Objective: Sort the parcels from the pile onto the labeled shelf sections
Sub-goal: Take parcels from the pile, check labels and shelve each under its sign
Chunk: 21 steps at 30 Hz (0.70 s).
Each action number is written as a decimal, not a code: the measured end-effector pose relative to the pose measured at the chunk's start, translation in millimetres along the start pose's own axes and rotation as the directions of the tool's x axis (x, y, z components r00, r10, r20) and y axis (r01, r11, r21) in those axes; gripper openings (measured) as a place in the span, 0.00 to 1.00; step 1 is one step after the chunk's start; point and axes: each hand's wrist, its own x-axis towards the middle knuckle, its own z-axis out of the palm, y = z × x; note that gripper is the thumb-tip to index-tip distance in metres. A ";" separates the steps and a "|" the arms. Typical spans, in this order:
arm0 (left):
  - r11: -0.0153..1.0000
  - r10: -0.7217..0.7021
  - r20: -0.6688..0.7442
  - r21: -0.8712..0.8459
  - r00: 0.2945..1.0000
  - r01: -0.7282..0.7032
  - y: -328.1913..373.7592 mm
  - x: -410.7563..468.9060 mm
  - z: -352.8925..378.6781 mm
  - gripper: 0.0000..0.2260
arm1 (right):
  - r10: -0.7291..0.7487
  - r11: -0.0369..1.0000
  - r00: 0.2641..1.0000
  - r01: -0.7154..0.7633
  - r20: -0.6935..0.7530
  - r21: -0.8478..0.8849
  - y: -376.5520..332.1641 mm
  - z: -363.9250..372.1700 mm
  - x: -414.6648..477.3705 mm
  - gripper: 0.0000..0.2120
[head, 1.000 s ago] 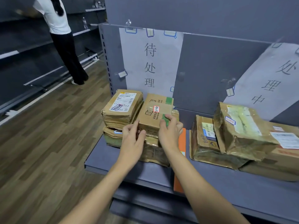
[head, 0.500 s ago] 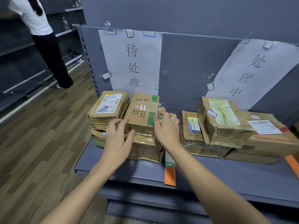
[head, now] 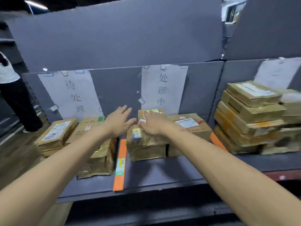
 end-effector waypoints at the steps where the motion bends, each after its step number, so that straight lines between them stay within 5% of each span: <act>1: 0.999 0.052 0.003 -0.004 0.999 -0.052 29.5 9.4 -1.1 0.29 | 0.038 0.999 0.999 -0.038 -0.012 -0.012 25.2 -14.3 -17.5 0.29; 8: 0.918 0.397 0.020 -0.033 0.918 -0.396 264.3 58.8 15.0 0.28 | 0.396 0.909 0.896 -0.413 -0.200 -0.052 220.3 -87.2 -167.3 0.33; 15: 0.692 0.718 0.004 -0.103 0.696 -0.714 486.9 59.3 39.6 0.27 | 0.732 0.650 0.626 -0.760 -0.269 -0.003 380.3 -131.5 -347.3 0.31; 21: 0.536 0.844 0.078 -0.158 0.531 -0.829 644.6 64.0 88.4 0.27 | 0.876 0.439 0.397 -0.891 -0.274 0.114 482.8 -140.0 -455.7 0.23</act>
